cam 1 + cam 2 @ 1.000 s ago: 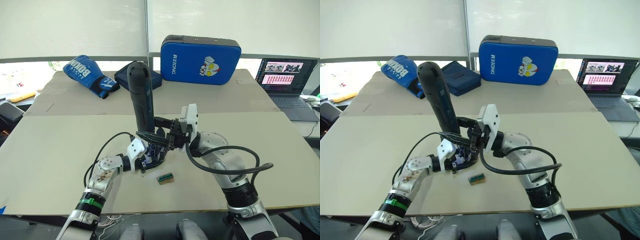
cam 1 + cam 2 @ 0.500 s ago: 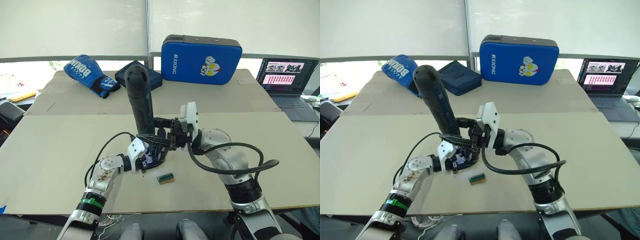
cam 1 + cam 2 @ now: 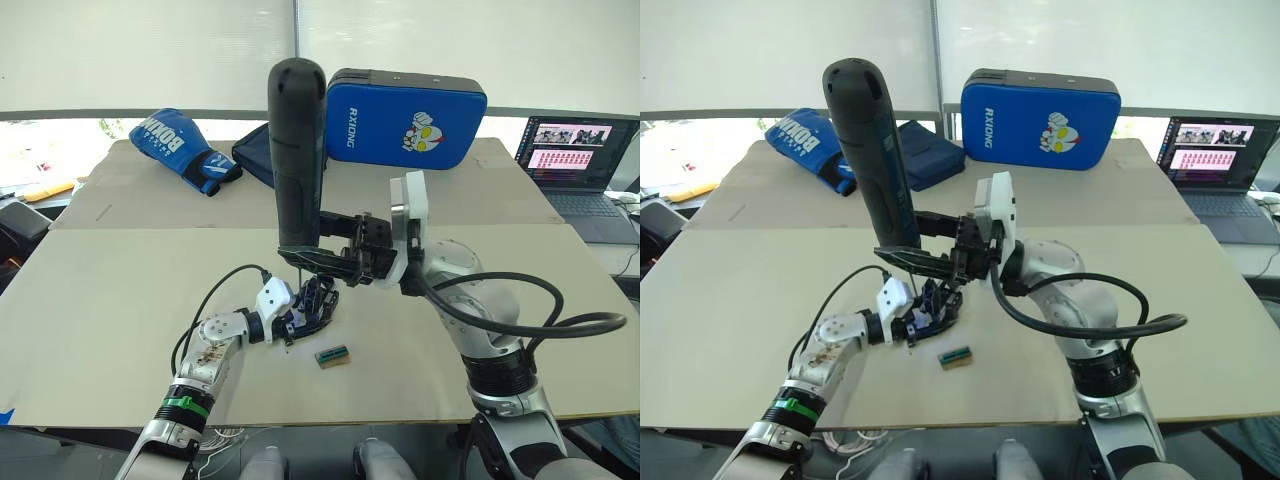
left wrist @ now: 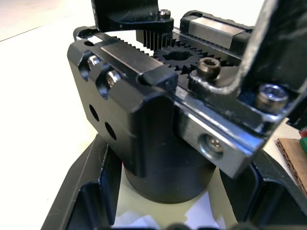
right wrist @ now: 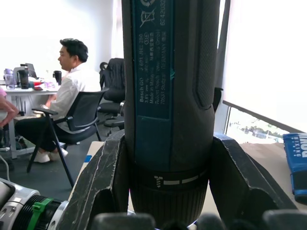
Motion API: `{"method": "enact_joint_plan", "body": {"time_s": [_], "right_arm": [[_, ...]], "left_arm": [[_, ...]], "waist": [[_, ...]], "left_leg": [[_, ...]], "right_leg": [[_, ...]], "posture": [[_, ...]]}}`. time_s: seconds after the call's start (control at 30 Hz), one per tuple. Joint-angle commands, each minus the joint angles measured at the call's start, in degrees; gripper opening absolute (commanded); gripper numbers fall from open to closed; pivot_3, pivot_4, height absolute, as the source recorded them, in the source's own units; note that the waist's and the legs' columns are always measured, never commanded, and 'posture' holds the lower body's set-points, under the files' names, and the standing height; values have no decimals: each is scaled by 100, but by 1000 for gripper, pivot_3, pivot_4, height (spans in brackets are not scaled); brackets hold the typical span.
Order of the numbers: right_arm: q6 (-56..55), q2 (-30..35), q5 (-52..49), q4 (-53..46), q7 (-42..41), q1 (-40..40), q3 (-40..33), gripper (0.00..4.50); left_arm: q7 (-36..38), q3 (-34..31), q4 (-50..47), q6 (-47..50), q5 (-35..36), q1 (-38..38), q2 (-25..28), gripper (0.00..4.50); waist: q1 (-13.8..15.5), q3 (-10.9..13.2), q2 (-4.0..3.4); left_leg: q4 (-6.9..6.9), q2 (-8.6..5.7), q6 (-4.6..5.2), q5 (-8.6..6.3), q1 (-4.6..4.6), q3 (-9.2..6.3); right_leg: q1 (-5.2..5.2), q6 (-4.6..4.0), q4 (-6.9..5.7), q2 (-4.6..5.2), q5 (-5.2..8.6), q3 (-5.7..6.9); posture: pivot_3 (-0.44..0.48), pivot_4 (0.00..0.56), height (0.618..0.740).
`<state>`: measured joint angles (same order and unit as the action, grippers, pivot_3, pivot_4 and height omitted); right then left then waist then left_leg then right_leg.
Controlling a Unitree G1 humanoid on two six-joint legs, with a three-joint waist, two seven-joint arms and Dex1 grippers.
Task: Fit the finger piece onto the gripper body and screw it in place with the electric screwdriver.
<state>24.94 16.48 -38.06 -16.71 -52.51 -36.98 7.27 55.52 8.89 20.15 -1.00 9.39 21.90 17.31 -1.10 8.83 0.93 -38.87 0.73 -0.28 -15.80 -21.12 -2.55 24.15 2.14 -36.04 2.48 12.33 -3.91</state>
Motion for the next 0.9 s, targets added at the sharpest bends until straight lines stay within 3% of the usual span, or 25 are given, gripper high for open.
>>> {"method": "enact_joint_plan", "body": {"time_s": [0.03, 0.1, 0.13, 0.33, 0.47, 0.57, 0.67, 0.77, 0.9], "right_arm": [[221, 52, -758, -701, -23, -94, -371, 1905], [434, 135, -1100, -960, 114, -161, -512, 1905], [541, 196, -1272, -1062, 190, -187, -599, 1905], [1376, 1342, -2471, -1309, 482, -165, -1597, 1905], [2557, 2959, -3401, -732, 424, 78, -2444, 1905], [3458, 4344, -3272, -46, 30, 556, -2658, 1905], [3913, 5598, -2468, 455, -329, 1065, -2207, 1905], [4182, 6527, -1463, 724, -452, 1350, -1156, 1905], [4196, 6410, -567, 1163, -435, 1088, -220, 1905]], "left_arm": [[-116, 39, 273, 93, -72, -142, -20, 3383], [-88, -11, 200, 85, -33, -166, 32, 4236], [-104, -48, 160, 58, -34, -183, 73, 4377], [165, -566, -485, 230, 420, -584, 671, 4377], [954, -1126, -1076, 507, 1216, -1118, 1431, 4377], [1729, -1678, -1381, 529, 1943, -1428, 1938, 4377], [2195, -1926, -1387, 368, 2048, -1625, 2382, 4377], [2530, -2107, -1109, 50, 1953, -1636, 2733, 4377], [2872, -2145, -982, 394, 2037, -1687, 3145, 4377]], "waist": [[6, 0, 0], [6, 0, 0], [3, 0, -1], [-104, 15, 8], [-162, 54, 9], [-133, 78, 13], [-55, 93, 9], [-40, 98, 2], [-79, 101, 7]], "left_leg": [[0, 0, 0, 0, 0, 0], [0, 0, 0, 0, 0, -1], [0, 0, 0, 0, 0, -1], [9, 7, 0, 0, -2, 0], [23, 12, 1, -1, -6, 2], [32, 12, 1, -1, -9, 3], [29, 10, 1, 0, -22, 11], [24, 11, 1, -1, -32, 32], [18, 21, 0, -1, -69, 53]], "right_leg": [[0, 0, 0, 0, 0, 0], [0, 0, 0, 0, 0, 0], [0, 0, 0, 0, 0, 0], [6, -1, 3, -3, 1, 0], [19, -9, 3, -3, 5, -1], [22, -17, 8, -2, 10, 2], [28, -12, 22, 8, 14, 2], [42, 25, 29, 13, 38, -5], [92, 29, 22, 9, 35, -10]], "posture": [[0, 150, 740], [0, 150, 740], [0, 150, 740], [0, 150, 740], [0, 150, 740], [0, 150, 740], [0, 150, 740], [0, 150, 740], [0, 150, 740]]}}
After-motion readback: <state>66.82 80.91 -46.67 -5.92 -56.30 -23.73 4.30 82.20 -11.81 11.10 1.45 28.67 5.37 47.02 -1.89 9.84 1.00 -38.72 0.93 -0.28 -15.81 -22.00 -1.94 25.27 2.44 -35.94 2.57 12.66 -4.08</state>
